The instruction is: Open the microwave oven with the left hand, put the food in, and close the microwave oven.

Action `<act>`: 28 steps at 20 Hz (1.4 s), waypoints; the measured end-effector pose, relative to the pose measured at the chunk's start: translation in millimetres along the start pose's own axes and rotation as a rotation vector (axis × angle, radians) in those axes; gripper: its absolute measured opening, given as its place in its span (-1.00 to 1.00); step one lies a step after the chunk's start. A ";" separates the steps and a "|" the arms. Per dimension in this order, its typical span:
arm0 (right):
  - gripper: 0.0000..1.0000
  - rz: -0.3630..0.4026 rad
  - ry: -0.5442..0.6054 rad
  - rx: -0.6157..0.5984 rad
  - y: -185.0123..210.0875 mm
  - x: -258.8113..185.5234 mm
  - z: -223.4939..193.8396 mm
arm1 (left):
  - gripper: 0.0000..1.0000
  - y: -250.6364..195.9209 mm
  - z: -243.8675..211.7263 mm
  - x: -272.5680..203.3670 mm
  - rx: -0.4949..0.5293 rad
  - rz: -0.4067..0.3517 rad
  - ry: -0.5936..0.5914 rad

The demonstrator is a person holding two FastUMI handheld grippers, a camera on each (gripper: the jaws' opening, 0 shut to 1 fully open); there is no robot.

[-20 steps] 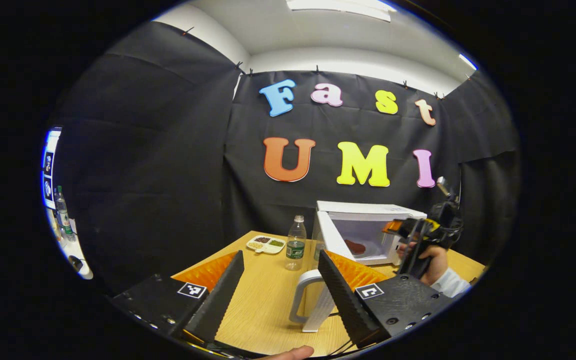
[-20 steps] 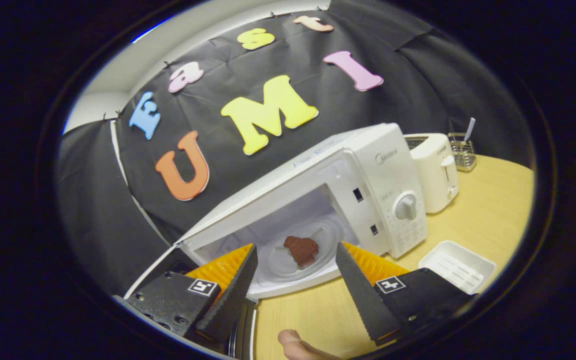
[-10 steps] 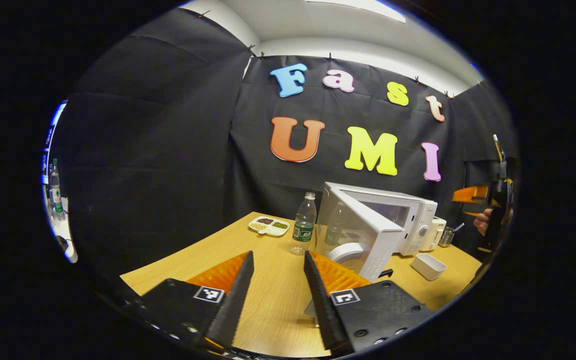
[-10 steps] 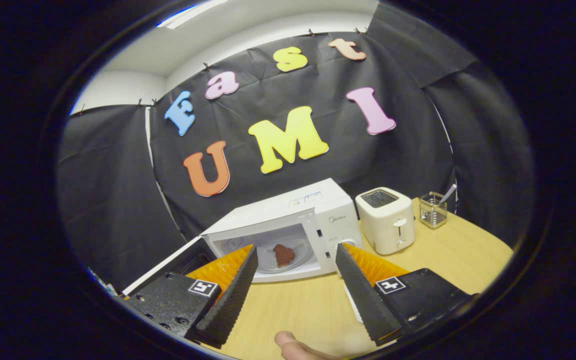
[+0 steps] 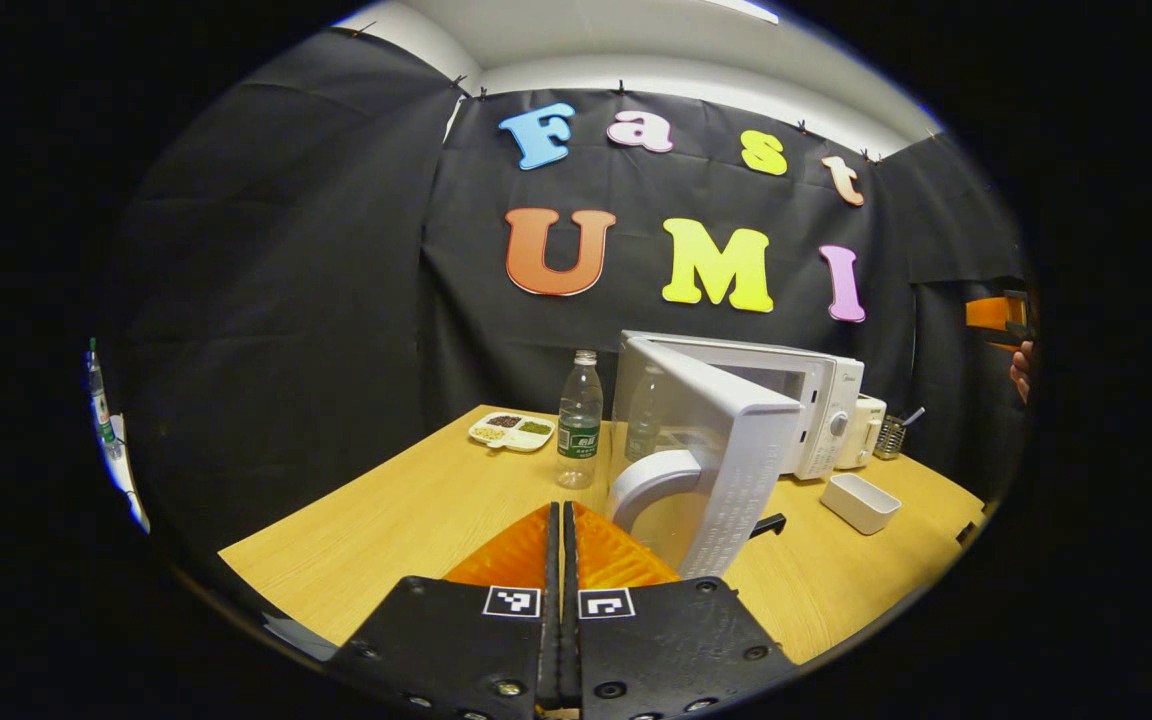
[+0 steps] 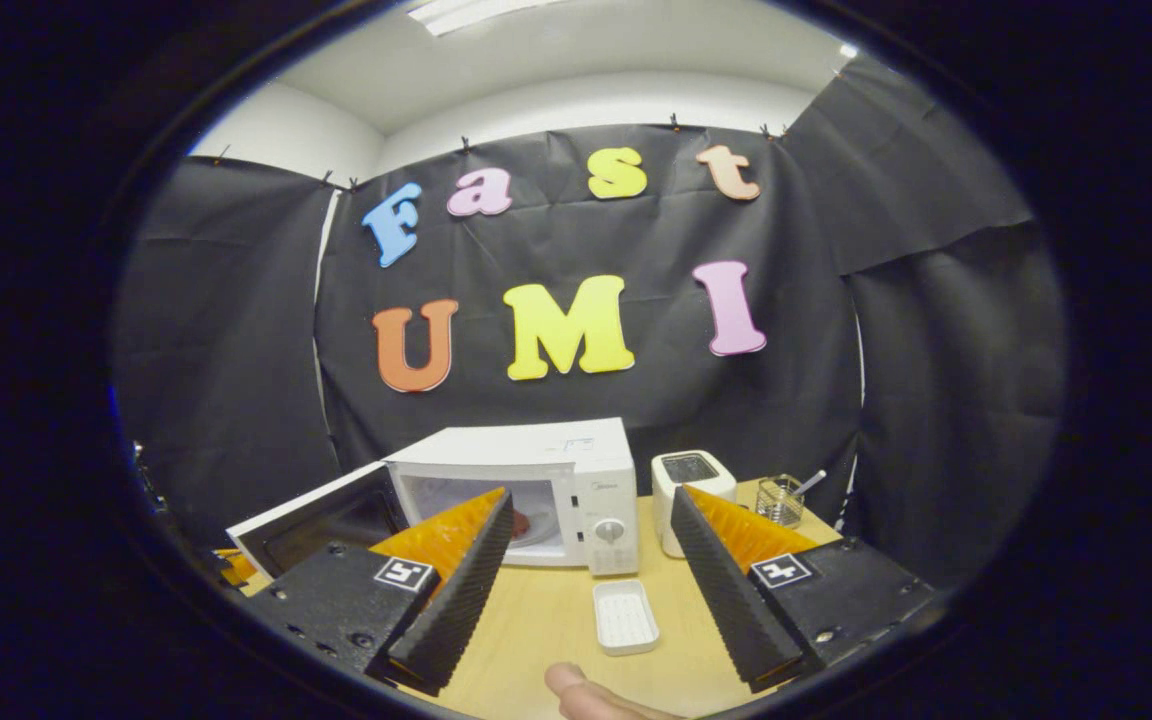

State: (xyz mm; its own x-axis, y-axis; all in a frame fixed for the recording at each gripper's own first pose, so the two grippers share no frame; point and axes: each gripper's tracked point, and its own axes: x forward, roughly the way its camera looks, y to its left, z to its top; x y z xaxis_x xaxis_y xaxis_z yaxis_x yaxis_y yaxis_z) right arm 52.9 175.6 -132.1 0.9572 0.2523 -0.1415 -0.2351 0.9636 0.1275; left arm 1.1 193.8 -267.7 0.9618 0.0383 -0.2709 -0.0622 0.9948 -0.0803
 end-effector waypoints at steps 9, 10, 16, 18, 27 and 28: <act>1.00 -0.026 0.014 0.076 -42.4 -11.8 -3.4 | -1.00 -84.7 -4.8 18.3 -0.010 -0.152 0.009; 1.00 -0.029 0.015 0.080 -47.0 -12.5 -3.9 | -1.00 -97.1 -5.0 21.4 -0.008 -0.169 0.011; 1.00 -0.046 0.009 0.076 -70.1 -16.4 -3.5 | -1.00 -167.1 -4.5 43.0 0.017 -0.289 0.014; 1.00 -0.048 0.001 0.071 -75.9 -17.3 -3.1 | -1.00 -189.6 -4.2 52.4 0.025 -0.331 0.019; 1.00 -0.070 -0.008 0.075 -108.0 -8.4 0.6 | -1.00 -256.0 -1.6 110.0 0.078 -0.402 0.023; 1.00 -0.075 -0.010 0.075 -112.5 -7.5 1.1 | -1.00 -263.5 -3.0 114.7 0.076 -0.411 0.030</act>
State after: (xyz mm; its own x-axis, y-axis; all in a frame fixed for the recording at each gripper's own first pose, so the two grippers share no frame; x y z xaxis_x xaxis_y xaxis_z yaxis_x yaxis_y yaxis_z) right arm 72.4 65.2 -144.2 0.9733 0.1789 -0.1438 -0.1501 0.9701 0.1906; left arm 127.0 -64.2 -280.4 0.8943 -0.3649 -0.2589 0.3459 0.9309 -0.1172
